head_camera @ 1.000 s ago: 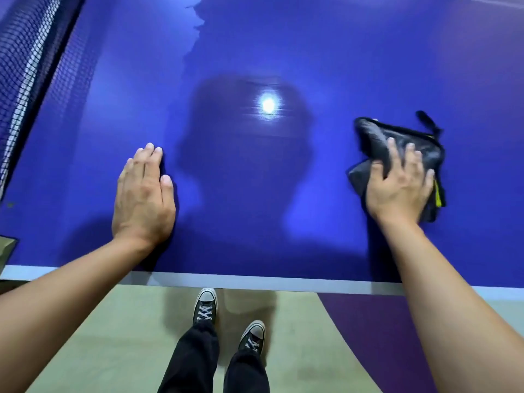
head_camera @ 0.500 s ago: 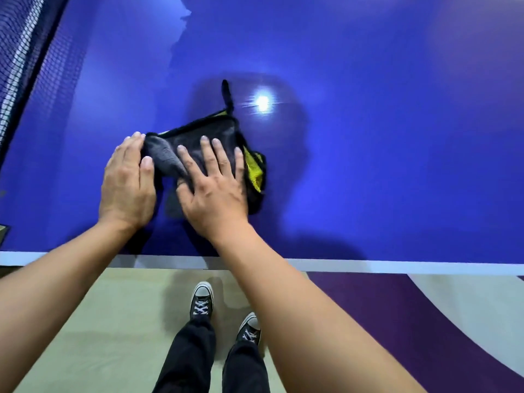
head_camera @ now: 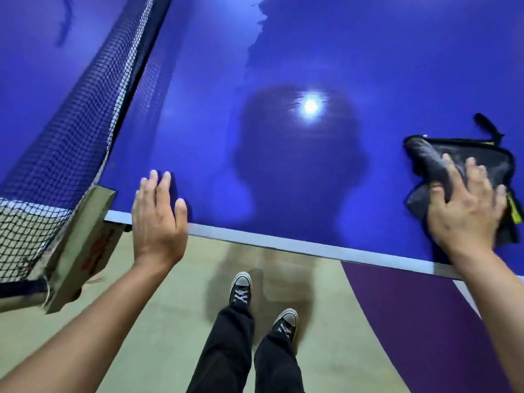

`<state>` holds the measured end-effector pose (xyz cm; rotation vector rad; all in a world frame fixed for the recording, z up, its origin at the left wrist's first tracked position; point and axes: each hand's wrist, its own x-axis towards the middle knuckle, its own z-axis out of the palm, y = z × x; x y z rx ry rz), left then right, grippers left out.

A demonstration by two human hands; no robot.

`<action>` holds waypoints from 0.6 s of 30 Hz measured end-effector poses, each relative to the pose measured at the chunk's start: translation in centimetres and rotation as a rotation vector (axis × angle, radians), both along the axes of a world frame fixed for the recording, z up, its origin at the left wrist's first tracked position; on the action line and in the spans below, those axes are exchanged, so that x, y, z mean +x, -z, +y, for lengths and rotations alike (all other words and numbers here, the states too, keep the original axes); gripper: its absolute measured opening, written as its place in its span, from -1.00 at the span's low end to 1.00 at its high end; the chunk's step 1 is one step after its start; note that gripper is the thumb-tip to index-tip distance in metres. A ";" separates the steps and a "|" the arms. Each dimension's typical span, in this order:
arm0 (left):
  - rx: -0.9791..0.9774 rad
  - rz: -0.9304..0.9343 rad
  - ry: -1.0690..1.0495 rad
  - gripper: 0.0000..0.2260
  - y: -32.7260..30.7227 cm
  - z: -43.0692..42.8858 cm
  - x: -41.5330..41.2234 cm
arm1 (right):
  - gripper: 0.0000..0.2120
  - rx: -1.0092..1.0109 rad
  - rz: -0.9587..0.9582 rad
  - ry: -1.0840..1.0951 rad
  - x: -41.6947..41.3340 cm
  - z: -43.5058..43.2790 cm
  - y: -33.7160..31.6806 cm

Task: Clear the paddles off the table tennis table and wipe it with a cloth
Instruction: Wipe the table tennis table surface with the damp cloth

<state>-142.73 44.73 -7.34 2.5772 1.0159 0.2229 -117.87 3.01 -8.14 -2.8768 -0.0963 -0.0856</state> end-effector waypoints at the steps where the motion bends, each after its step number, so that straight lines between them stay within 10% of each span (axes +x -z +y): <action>1: 0.008 0.028 0.027 -0.47 -0.1 0.2 -2.0 | -0.42 0.003 -0.021 0.025 -0.6 1.1 0.0; 18: -0.117 0.085 0.110 -0.51 -3.7 3.1 -3.7 | -0.35 -0.003 -0.023 -0.504 -21.5 30.5 0.7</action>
